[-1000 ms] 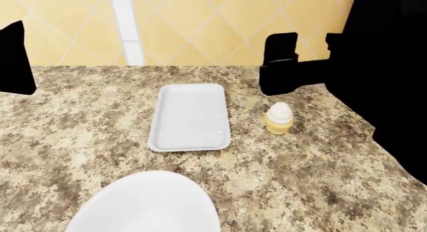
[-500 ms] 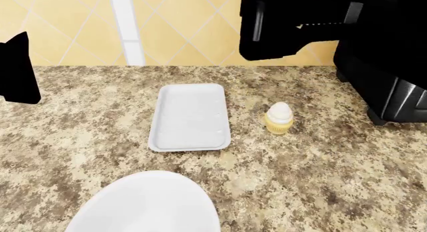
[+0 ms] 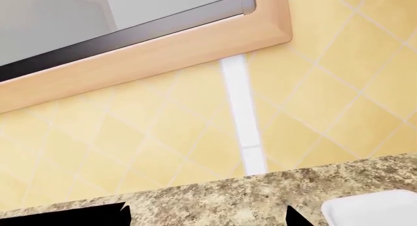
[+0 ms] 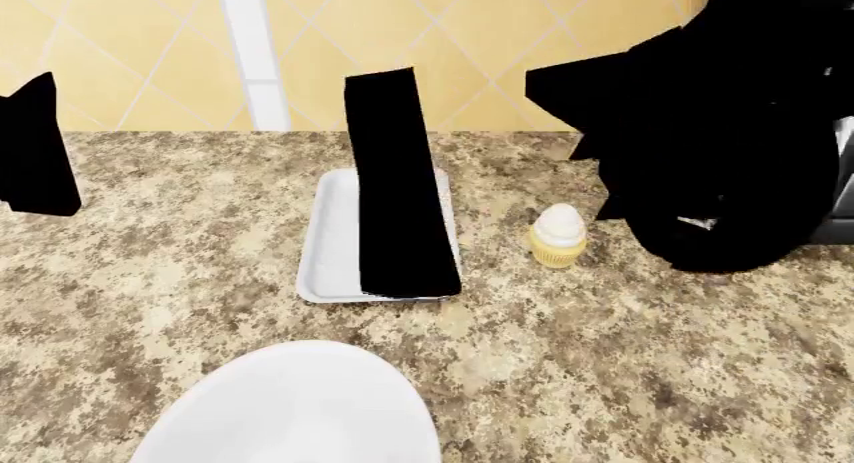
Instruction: Move the fresh-baked cupcake off the tray onto the counter, and place the bowl used for mixing into the sink.
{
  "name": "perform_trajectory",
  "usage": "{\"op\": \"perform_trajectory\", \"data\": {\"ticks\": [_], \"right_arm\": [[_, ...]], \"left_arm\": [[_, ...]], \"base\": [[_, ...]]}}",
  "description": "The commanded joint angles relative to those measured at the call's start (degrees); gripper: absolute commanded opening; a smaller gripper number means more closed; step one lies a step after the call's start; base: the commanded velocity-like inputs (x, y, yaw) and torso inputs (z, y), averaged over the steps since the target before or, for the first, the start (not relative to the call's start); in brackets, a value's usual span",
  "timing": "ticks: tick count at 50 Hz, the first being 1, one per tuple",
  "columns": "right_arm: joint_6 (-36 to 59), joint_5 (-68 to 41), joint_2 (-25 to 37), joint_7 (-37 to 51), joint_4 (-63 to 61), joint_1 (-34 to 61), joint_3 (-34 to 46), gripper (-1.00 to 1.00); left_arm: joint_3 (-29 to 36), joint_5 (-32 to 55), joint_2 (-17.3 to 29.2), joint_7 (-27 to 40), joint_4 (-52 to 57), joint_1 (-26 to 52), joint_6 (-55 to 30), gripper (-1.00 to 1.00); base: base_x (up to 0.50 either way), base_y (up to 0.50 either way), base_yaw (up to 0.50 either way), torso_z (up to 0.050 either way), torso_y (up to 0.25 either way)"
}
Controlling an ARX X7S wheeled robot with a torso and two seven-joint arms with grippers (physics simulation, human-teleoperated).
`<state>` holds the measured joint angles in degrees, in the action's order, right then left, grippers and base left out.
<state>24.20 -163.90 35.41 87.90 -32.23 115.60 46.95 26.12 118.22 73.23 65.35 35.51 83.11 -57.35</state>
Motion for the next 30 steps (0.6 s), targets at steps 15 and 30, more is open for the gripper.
{"op": "perform_trajectory", "data": {"ticks": [15,30], "right_arm": [[-1.23,-9.69,-2.85,-0.8,-1.4,7.21,10.09,1.0],[-1.33,-7.23,-2.06,-2.9,-2.92,4.96,13.94,1.0]], "left_arm": [[-0.7,-1.48,0.97,-1.49,0.28,-1.97,0.92,1.0],[0.55,0.68,-0.98,0.13,-2.58,2.34,-2.2,1.0]], "base": [[0.0,0.0,0.0,0.0,0.0],[0.0,0.0,0.0,0.0,0.0]]}}
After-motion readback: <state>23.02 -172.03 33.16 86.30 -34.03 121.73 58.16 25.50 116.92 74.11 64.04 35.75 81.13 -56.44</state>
